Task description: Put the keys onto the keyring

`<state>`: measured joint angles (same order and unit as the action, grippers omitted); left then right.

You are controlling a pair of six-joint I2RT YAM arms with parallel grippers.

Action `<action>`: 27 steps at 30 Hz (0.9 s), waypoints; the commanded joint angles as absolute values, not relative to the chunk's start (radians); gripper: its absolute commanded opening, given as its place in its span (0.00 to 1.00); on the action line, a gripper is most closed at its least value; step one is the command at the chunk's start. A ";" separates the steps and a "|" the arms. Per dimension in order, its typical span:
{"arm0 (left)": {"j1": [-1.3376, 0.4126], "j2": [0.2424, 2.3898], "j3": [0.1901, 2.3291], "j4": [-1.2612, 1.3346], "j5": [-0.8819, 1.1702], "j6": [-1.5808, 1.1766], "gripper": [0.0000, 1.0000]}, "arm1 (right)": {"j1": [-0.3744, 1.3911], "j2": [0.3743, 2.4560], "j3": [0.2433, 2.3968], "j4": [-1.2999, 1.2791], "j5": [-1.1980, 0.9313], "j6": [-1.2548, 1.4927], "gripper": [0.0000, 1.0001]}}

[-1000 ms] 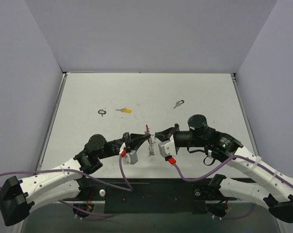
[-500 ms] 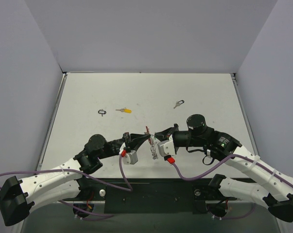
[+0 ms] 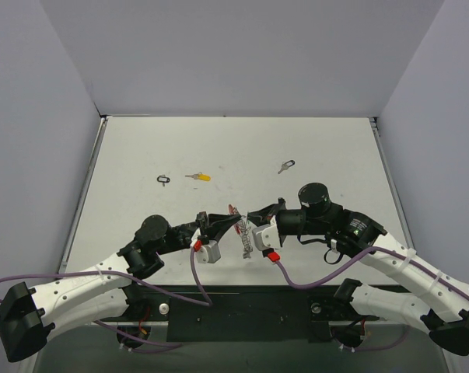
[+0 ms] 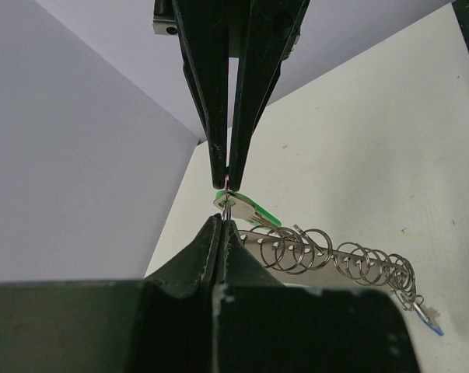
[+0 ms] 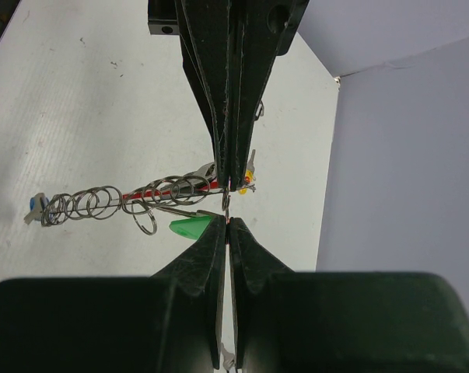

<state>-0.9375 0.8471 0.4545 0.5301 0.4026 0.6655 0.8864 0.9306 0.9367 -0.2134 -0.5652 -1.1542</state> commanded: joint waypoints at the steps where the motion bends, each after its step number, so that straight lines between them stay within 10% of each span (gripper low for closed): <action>1: -0.943 0.830 0.486 0.574 0.399 0.666 0.00 | 0.894 0.939 0.959 -0.198 -0.601 -1.154 0.00; 27: -0.945 0.828 0.489 0.575 0.417 0.652 0.00 | 0.896 0.951 0.960 -0.166 -0.623 -1.126 0.00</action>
